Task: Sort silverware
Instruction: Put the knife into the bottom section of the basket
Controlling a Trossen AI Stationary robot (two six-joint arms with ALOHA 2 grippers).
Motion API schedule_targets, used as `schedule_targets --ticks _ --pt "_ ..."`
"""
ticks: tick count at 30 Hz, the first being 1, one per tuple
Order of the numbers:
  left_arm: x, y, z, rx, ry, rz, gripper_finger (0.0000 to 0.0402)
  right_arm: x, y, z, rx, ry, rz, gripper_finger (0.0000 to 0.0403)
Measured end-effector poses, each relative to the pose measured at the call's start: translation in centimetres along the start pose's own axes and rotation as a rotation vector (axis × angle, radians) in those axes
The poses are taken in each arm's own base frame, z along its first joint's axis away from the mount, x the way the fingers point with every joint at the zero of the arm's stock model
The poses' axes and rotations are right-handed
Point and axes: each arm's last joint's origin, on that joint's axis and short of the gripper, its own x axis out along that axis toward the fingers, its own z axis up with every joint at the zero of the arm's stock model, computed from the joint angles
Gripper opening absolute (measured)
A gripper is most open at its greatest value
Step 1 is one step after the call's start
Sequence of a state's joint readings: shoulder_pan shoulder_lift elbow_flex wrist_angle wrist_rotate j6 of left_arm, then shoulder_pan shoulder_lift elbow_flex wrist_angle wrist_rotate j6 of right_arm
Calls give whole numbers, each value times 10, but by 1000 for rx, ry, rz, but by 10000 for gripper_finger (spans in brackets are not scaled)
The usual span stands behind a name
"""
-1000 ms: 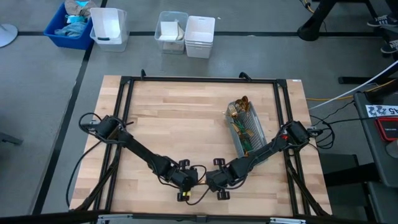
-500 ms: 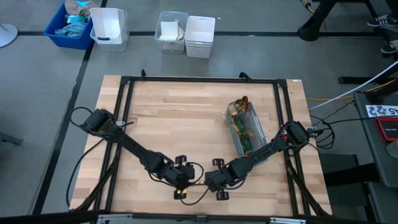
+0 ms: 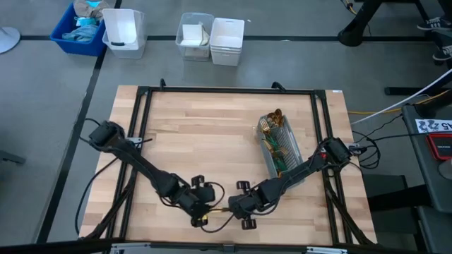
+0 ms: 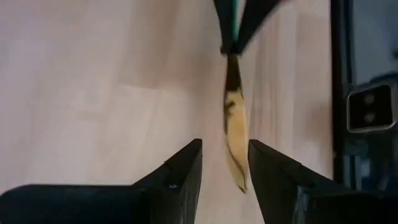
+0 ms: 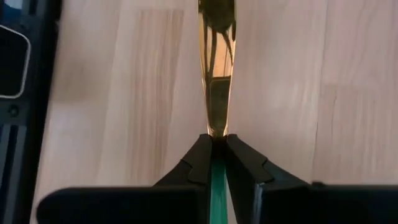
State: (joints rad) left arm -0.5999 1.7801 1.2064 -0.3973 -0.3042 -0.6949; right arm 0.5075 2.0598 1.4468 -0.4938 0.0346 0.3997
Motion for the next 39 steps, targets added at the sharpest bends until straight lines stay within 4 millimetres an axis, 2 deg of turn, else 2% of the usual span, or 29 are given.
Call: schedule_targets --ticks 5,9,14,19,24,31,35,39 --pt "-41 -6 -1 -67 -104 42 123 -4 -3 8 -2 -25 -12 37" --pt "-75 -15 -12 -155 -199 70 123 -8 -8 17 13 -61 -37 37" --pt "-107 -32 -44 -263 -342 120 123 -15 -18 31 21 -118 -98 37" --pt "-123 -43 -79 -387 -501 138 123 -26 -29 49 4 -185 -155 37" --pt "-116 -46 -100 -500 -582 109 123 -40 -38 69 -2 -255 -190 37" --pt "-91 -44 -113 -622 -595 128 123 -62 -44 92 -38 -354 -265 37" --pt "-78 -35 -111 -737 -617 144 123 -74 -44 101 -59 -398 -315 37" --pt "-68 -24 -102 -777 -639 191 123 -83 -44 108 -49 -441 -371 37"
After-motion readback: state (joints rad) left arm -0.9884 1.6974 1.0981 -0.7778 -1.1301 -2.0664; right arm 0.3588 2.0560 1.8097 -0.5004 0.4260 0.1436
